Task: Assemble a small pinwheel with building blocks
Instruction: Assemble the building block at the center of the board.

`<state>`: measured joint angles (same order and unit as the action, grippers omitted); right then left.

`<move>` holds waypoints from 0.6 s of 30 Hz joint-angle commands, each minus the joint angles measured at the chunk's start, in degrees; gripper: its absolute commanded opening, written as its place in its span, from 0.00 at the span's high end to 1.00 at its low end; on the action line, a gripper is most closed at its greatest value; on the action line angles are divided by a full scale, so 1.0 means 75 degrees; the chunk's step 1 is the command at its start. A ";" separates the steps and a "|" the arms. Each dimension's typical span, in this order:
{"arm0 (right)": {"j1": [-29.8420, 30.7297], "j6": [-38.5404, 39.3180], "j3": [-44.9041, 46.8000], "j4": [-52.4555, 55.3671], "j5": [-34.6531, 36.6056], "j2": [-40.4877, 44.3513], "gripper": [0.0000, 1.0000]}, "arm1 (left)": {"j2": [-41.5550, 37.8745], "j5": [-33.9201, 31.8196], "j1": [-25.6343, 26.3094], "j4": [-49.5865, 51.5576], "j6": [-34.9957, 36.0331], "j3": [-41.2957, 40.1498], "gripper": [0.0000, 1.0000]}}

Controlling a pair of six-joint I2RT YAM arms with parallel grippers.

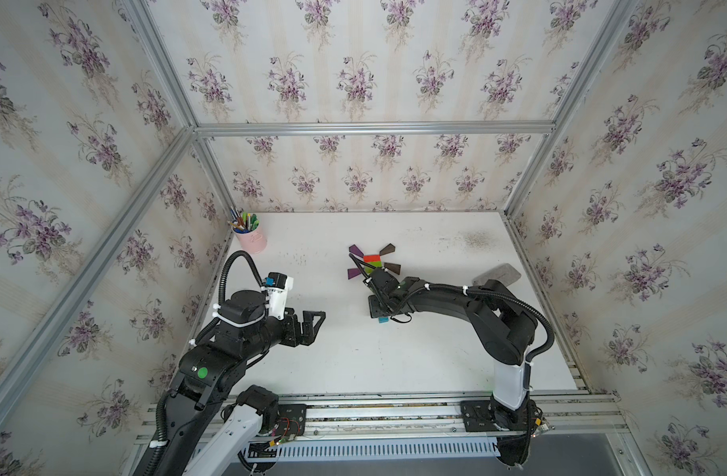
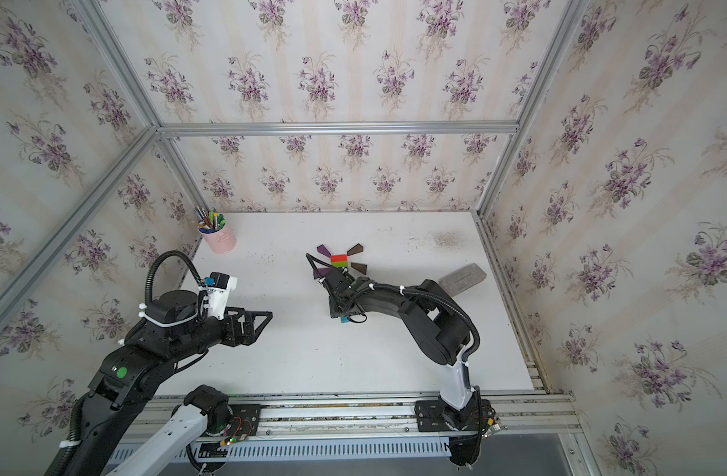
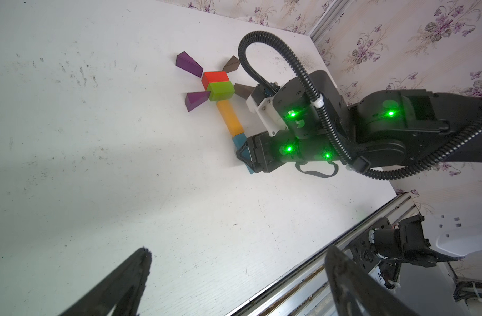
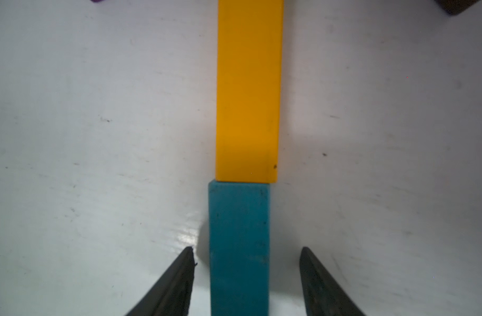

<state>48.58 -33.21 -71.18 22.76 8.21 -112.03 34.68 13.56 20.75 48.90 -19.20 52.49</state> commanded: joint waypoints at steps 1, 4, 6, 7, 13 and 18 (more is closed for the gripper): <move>-0.0150 0.0005 -0.0092 0.0657 -0.0111 -0.0228 0.39 | 0.0001 0.0049 0.0000 -0.0157 -0.0101 -0.0003 0.00; -0.0218 0.0070 -0.0121 0.0593 -0.0154 -0.0269 0.41 | -0.0027 0.0055 0.0006 -0.0158 -0.0128 -0.0002 0.01; -0.0218 0.0114 -0.0119 0.0507 -0.0239 -0.0274 0.41 | -0.0041 0.0034 0.0002 -0.0157 -0.0123 -0.0013 0.00; -0.0219 0.0109 -0.0113 0.0478 -0.0282 -0.0286 0.42 | -0.0041 0.0031 0.0002 -0.0164 -0.0114 -0.0014 0.00; -0.0202 0.0174 -0.0143 0.0405 -0.0335 -0.0303 0.42 | 0.0029 0.0055 0.0002 -0.0163 -0.0110 0.0009 0.00; -0.0115 0.0335 -0.0070 0.0185 0.0023 0.0140 0.41 | 0.0099 0.0032 -0.0001 -0.0212 0.0048 -0.0001 0.00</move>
<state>47.31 -31.05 -72.25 22.15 8.19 -112.57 35.16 13.61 20.75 48.90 -19.57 52.42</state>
